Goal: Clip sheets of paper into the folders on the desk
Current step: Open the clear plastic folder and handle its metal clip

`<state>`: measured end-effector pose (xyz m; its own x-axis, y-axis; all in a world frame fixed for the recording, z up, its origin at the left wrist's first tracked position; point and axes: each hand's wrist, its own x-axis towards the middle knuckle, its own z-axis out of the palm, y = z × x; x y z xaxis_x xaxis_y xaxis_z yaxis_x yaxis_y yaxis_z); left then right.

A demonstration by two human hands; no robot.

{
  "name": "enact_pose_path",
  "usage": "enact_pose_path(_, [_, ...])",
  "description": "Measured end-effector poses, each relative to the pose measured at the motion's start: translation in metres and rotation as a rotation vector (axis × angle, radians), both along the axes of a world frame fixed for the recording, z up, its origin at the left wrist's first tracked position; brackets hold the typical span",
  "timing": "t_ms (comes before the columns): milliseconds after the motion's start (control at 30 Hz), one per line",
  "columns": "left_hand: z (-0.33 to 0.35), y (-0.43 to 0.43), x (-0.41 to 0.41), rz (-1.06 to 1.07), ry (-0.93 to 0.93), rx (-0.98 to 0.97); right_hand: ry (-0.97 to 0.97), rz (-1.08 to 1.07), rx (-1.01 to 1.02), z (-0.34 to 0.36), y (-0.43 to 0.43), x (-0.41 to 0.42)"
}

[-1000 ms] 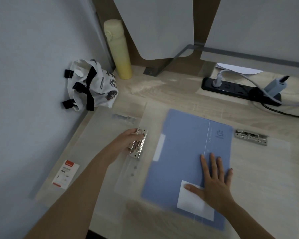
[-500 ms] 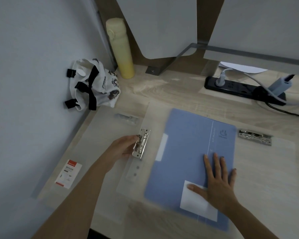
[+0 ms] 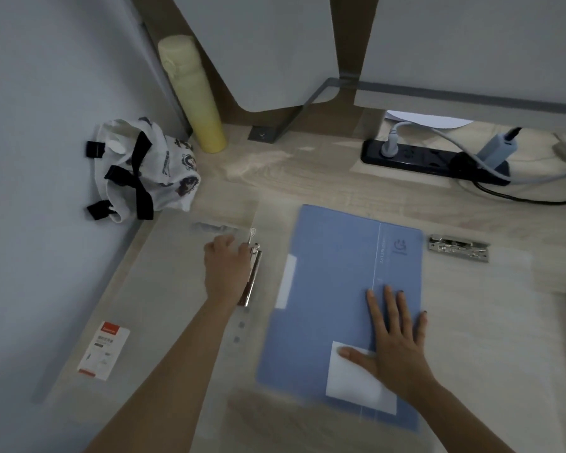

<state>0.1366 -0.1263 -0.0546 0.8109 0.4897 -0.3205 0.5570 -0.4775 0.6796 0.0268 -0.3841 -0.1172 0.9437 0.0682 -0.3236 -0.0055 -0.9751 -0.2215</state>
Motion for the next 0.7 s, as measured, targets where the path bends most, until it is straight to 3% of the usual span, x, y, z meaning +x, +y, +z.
enact_pose_path(133, [0.008,-0.048,-0.002,-0.306,-0.263,0.185,-0.008,0.0,0.004,0.001,0.001,-0.001])
enact_pose_path(233, [-0.004,-0.093,-0.005,-0.716,-0.257,0.249,-0.04,-0.083,0.127,0.012,0.0,0.002])
enact_pose_path(333, [-0.026,-0.135,-0.006,-0.975,-0.264,0.368,-0.077,-0.238,0.274,0.028,-0.017,0.018])
enact_pose_path(467, [-0.045,-0.176,-0.001,-1.111,-0.21,0.524,-0.193,-0.36,0.222,0.032,-0.055,0.05])
enact_pose_path(700, [-0.072,-0.193,-0.003,-1.098,-0.204,0.608,-0.158,-0.225,0.084,0.034,-0.087,0.1])
